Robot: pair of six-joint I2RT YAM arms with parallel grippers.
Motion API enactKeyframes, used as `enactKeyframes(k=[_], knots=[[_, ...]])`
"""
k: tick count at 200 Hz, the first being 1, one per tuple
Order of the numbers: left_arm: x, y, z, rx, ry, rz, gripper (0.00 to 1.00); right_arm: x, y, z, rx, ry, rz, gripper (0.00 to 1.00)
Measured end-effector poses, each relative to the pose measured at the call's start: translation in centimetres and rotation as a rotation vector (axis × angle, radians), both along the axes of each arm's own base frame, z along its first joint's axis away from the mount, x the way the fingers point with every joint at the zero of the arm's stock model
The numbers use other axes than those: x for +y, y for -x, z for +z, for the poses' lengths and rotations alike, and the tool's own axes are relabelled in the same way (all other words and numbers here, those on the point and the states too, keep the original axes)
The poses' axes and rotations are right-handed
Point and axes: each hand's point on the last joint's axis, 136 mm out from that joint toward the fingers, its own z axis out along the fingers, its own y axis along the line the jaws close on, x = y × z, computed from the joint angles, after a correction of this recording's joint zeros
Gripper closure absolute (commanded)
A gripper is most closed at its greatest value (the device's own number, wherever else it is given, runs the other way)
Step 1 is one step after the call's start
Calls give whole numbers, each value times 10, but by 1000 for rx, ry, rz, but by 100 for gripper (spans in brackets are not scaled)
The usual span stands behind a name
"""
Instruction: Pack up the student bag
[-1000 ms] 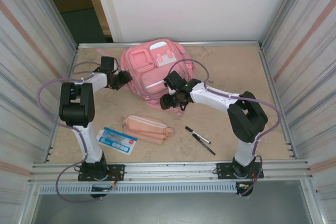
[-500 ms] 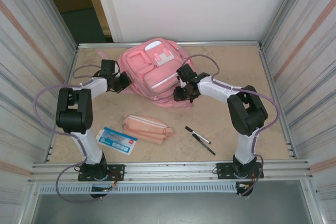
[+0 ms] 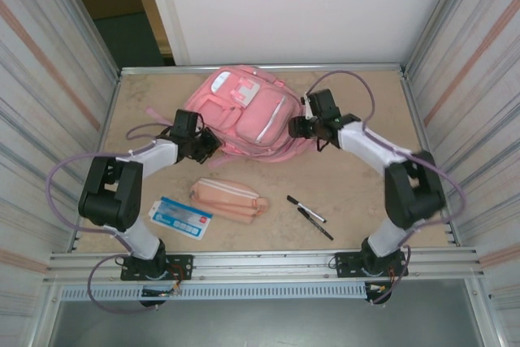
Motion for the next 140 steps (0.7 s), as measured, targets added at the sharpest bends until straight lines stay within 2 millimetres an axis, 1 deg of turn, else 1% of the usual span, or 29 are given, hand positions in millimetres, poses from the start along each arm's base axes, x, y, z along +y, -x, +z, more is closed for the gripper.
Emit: enactKeyframes(k=[6, 17, 21, 24, 32, 38, 46, 49, 64, 74, 87, 108, 130, 140], knots=[[-2, 2, 4, -1, 12, 7, 100, 7, 11, 12, -40, -10, 39, 37], [-6, 3, 11, -4, 35, 21, 100, 30, 34, 34, -115, -48, 144, 38], [-7, 4, 14, -4, 45, 27, 100, 37, 40, 39, -130, -61, 177, 38], [-8, 4, 15, -4, 51, 30, 100, 46, 48, 42, -146, -72, 220, 38], [-9, 3, 19, -3, 68, 41, 100, 66, 64, 46, -169, -90, 304, 37], [-10, 3, 20, 1, 80, 48, 100, 80, 74, 44, -175, -92, 361, 37], [-11, 4, 21, 13, 97, 58, 100, 101, 91, 38, -165, -91, 443, 37], [-12, 4, 21, 18, 103, 63, 100, 110, 98, 34, -157, -91, 477, 37], [-15, 5, 22, 37, 135, 72, 100, 145, 124, 15, -119, -89, 586, 37], [-18, 6, 23, 47, 154, 77, 100, 163, 135, 1, -89, -87, 623, 37], [-22, 7, 25, 56, 173, 80, 100, 178, 136, -15, -49, -77, 616, 37], [-28, 11, 32, 56, 205, 89, 100, 192, 116, -35, -30, -55, 526, 36], [-28, 16, 43, 43, 230, 101, 100, 192, 96, -50, -51, -11, 415, 36], [-29, 16, 47, 37, 240, 102, 100, 192, 88, -54, -68, 12, 373, 36]])
